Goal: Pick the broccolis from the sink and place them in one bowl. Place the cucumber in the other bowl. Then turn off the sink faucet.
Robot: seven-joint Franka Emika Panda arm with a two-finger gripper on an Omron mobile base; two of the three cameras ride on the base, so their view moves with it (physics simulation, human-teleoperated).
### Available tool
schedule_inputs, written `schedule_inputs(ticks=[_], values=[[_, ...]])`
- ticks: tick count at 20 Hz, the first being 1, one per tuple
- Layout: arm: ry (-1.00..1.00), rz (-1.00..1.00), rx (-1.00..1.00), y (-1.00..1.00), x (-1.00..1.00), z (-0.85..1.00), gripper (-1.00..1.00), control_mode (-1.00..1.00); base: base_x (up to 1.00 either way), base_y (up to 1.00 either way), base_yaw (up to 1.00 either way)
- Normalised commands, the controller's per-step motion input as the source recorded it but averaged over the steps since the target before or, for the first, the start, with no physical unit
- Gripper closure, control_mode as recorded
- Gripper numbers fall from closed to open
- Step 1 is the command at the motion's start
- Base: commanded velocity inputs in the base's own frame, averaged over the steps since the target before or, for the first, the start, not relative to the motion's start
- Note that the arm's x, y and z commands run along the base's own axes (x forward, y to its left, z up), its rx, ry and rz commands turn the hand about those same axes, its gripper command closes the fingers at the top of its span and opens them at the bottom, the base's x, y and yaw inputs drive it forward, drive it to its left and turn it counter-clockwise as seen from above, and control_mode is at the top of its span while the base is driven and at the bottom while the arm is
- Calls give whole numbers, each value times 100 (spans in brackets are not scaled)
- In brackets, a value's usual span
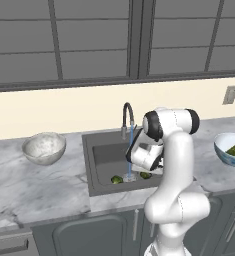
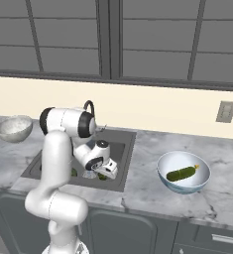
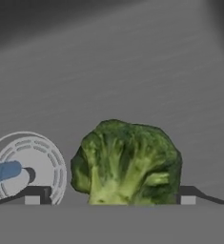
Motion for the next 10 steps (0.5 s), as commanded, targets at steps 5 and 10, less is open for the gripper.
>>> schedule_inputs(ticks=[5,10], values=[[0,-6,0,0,45,-38,-100,-100,0,0,0],[0,-8,0,0,40,-39,-100,-100,0,0,0]])
